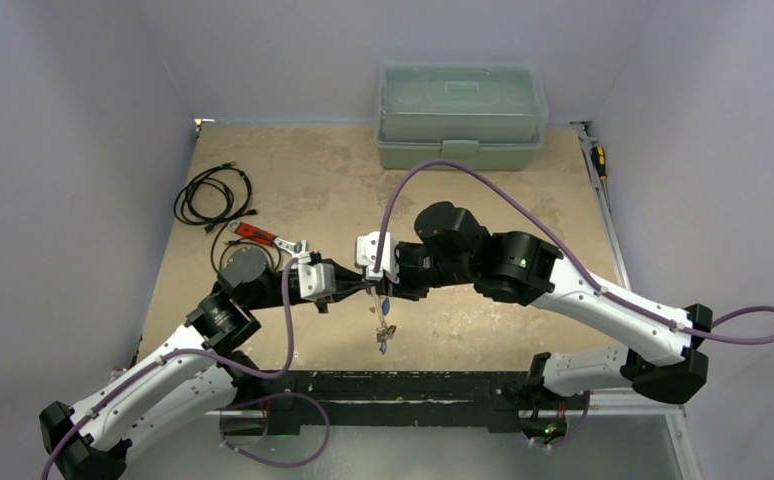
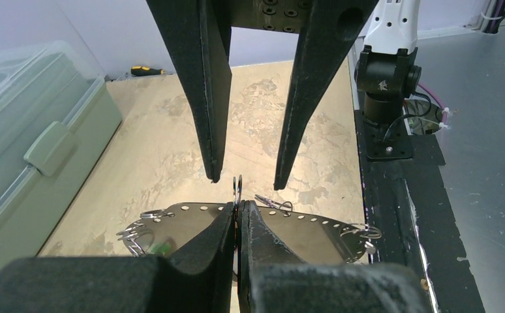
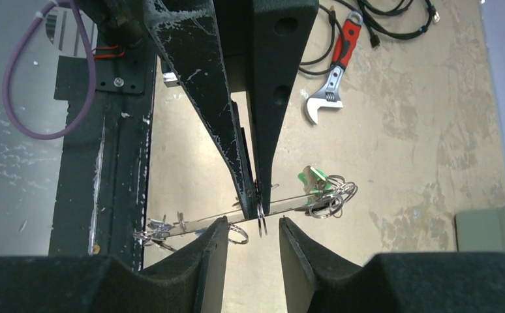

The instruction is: Put the keys on the keyring

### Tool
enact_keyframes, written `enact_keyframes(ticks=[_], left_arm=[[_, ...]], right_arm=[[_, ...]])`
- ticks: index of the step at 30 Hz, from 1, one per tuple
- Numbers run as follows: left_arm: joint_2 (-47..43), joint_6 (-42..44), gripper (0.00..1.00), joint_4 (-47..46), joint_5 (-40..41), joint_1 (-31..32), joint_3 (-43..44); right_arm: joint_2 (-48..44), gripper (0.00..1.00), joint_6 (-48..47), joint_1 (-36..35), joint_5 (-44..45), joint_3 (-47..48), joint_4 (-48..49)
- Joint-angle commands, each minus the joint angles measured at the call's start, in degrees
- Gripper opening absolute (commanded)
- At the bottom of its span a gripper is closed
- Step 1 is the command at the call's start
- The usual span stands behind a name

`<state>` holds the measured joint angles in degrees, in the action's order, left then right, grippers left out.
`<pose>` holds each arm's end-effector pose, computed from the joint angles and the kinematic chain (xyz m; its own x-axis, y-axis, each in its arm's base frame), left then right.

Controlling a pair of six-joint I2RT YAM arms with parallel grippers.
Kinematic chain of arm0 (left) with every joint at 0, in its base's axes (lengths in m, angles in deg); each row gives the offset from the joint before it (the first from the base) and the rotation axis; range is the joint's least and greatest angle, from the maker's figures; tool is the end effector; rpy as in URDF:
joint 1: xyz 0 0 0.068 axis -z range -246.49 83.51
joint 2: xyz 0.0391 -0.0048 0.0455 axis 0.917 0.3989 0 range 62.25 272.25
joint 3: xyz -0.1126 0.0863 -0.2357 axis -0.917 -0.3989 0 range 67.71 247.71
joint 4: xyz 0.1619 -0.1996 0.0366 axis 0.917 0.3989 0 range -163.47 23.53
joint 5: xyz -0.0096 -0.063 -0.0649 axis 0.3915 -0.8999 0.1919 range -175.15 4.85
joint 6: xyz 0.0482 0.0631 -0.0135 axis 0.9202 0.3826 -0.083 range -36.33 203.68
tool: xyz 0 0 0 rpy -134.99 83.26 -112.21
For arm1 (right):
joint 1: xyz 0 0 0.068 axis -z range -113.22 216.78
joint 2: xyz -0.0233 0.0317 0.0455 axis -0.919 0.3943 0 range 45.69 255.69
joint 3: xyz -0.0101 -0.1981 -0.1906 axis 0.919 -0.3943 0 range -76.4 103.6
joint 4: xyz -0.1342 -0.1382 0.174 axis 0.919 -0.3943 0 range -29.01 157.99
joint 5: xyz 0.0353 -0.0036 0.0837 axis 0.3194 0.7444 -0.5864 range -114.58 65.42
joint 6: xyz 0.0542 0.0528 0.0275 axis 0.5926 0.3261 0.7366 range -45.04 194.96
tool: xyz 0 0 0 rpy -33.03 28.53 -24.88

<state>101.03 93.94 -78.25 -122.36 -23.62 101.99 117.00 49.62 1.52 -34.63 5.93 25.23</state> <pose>0.1098 -0.1593 0.3217 0.1790 0.0274 -0.9835 0.9686 0.1702 0.1810 0.1073 0.2620 0.3961 0.2103 -0.5506 -0.8078 -0.9586 0.0462 -0.2810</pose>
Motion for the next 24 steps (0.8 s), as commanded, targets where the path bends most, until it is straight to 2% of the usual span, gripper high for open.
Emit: enact_keyframes(ticks=[1, 14, 20, 22, 24], left_arm=[[-0.4, 1.2, 0.00, -2.4, -0.3, 0.0, 2.9], [-0.3, 1.4, 0.00, -2.4, -0.9, -0.1, 2.9], [-0.2, 1.3, 0.00, -2.4, -1.3, 0.1, 2.9], [-0.3, 1.4, 0.00, -2.5, -1.4, 0.0, 3.0], [-0.3, 1.5, 0.00, -2.4, -1.4, 0.0, 2.9]], right_arm=[[0.0, 0.36, -1.6, -0.2, -0.1, 2.9, 0.7], [1.5, 0.25, -2.4, -0.2, -1.4, 2.3, 1.3], [2.1, 0.23, -2.5, -0.2, -1.4, 2.1, 1.7], [2.3, 0.20, -2.6, -0.2, -1.4, 2.3, 1.5], [2.4, 0.11, -2.9, -0.2, -1.5, 2.4, 1.3]])
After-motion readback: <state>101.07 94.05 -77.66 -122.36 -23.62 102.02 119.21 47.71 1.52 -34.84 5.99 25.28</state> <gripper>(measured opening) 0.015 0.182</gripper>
